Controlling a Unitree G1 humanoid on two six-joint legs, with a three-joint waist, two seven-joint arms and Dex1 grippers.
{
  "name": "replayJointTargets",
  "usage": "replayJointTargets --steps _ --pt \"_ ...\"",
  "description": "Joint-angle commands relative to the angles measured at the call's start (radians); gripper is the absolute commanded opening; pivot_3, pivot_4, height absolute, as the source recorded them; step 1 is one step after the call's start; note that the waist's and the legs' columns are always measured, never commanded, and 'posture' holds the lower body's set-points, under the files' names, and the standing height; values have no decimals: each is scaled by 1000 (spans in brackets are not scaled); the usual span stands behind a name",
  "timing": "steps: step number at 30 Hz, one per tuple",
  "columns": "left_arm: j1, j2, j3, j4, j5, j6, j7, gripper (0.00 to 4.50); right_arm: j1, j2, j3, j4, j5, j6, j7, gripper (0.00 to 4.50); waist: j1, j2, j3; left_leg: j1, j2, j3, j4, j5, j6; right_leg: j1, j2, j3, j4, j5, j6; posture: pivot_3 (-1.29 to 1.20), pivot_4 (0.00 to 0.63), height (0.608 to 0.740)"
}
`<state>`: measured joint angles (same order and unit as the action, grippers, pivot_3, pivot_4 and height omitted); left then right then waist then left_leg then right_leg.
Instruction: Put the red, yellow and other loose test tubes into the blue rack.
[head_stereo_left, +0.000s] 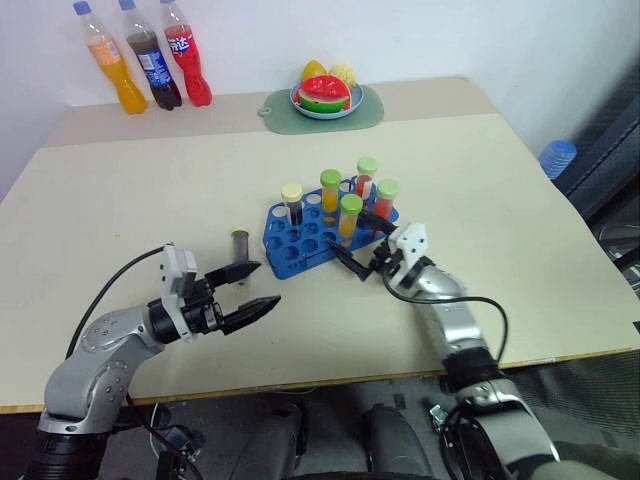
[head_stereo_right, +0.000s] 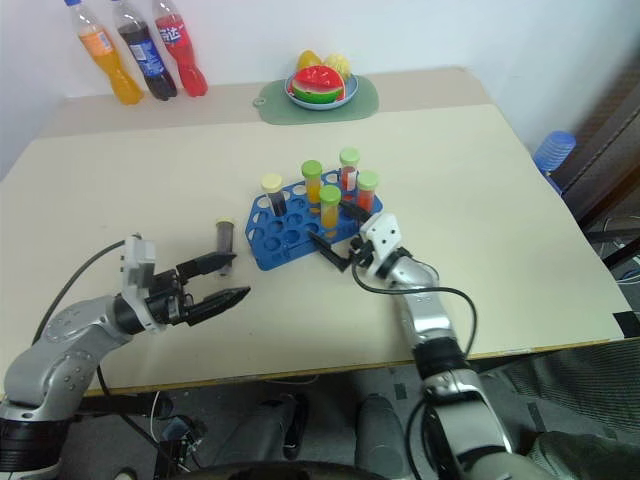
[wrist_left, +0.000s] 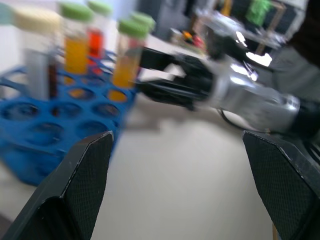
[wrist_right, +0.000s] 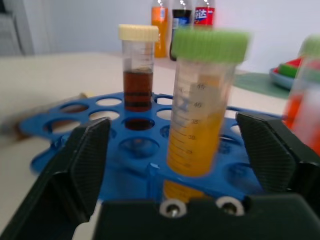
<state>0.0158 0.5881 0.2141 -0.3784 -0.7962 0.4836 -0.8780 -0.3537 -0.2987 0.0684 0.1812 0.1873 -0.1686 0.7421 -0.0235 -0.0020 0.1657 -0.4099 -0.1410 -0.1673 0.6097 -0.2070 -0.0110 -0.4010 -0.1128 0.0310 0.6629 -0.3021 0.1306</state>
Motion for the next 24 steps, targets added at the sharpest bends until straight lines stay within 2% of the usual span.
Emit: replayJointTargets --steps 1,4,8,9,11,12,14,15,17,24 --pt "3 -28 89 -104 -60 83 221 4285 111 -110 -12 -320 83 217 36 4113 10 0 0 0 0 0 0 0 0 0 0 0 0 0 0 0 150 740" --pt "-4 -23 135 -173 -80 189 420 4285 201 -214 -54 -481 139 351 51 4113 17 -1 0 0 0 0 1 -1 0 2 -1 1 -1 0 0 0 150 740" --pt "-137 17 191 -150 -313 491 790 4285 299 -336 -121 -607 197 454 84 4113 34 -2 1 0 0 0 3 -1 1 6 -2 0 -1 -1 0 0 150 740" --pt "-190 43 191 -109 -395 580 899 4285 316 -362 -135 -632 213 473 98 4113 37 -2 1 0 0 0 3 -1 1 7 -2 -1 -1 -1 0 0 150 740" --pt "-311 119 140 44 -658 700 1158 4285 346 -413 -168 -677 264 515 134 4113 40 -4 2 0 0 -2 4 -1 1 6 -2 -3 -1 -1 1 0 150 740" --pt "-360 139 114 96 -752 713 1254 4285 358 -435 -181 -696 287 533 152 4113 39 -4 2 0 0 -2 4 -1 1 5 -2 -3 -1 -1 1 0 150 740" --pt "-481 212 -28 240 -1043 684 1486 4285 391 -488 -211 -728 317 546 201 4113 39 -6 2 0 -1 -2 3 -1 2 6 -3 -3 -2 -1 2 0 150 740" --pt "-540 216 -78 305 -1111 673 1578 4285 403 -504 -224 -738 330 554 213 4113 39 -8 4 0 -2 -2 4 -2 3 8 -4 -3 -2 -2 3 0 150 740" --pt "-617 211 -138 398 -1168 662 1692 4285 407 -513 -229 -750 339 563 208 4113 38 -9 4 0 -3 -1 4 -2 3 8 -5 -3 -2 -2 3 0 150 740" --pt "-859 72 -301 713 -1159 710 1890 4285 443 -498 -275 -775 310 544 147 4113 42 -13 4 -1 -4 0 5 -2 3 8 -5 -2 -1 -2 4 0 150 740"
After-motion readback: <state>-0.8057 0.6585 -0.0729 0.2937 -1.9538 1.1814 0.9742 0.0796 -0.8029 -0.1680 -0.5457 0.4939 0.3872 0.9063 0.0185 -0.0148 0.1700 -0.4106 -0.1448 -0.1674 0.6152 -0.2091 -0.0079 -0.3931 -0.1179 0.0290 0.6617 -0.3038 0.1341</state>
